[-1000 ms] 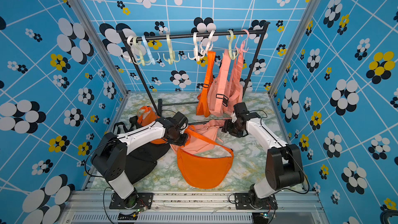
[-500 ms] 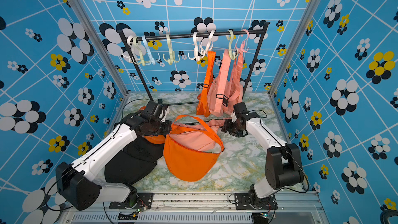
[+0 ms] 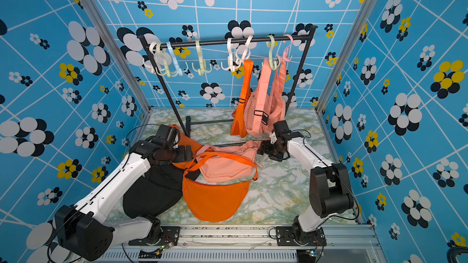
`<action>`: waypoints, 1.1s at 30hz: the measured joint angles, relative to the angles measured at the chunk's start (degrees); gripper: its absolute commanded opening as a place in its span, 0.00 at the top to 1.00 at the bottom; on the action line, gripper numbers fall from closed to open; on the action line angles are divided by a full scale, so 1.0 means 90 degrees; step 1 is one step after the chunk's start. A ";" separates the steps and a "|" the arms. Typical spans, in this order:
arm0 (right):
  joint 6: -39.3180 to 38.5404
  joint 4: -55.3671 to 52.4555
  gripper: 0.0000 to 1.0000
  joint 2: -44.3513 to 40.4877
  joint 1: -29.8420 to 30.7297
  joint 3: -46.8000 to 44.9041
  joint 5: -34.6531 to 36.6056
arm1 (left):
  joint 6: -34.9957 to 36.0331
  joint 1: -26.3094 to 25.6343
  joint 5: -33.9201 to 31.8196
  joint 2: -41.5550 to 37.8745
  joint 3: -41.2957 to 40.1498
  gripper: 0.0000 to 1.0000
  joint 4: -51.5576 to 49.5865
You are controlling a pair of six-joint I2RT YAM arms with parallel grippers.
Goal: Take the bag off the hook
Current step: Adjust the bag at the center of the board, then pick up the bag from the hook.
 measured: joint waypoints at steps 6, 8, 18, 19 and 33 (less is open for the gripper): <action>-0.0019 0.0182 0.17 -0.0561 0.0000 0.0029 0.0265 | 0.0357 -0.0763 0.0063 0.0702 0.1064 0.03 0.1129; -0.0017 0.0301 0.17 -0.0816 0.0000 0.0029 0.0335 | 0.0515 -0.1005 0.0177 0.1328 0.1569 0.02 0.1523; 0.0041 0.0826 0.07 -0.2067 0.0000 -0.0386 0.0806 | 0.0976 -0.1613 0.0772 0.4546 0.4102 0.00 0.2210; 0.0049 0.0840 0.07 -0.2093 0.0000 -0.0389 0.0816 | 0.0976 -0.1617 0.0850 0.4816 0.4357 0.06 0.2210; 0.0148 0.1022 0.23 -0.1746 0.0032 0.0036 0.0648 | 0.1190 -0.1605 0.0600 0.4284 0.4682 1.00 0.1707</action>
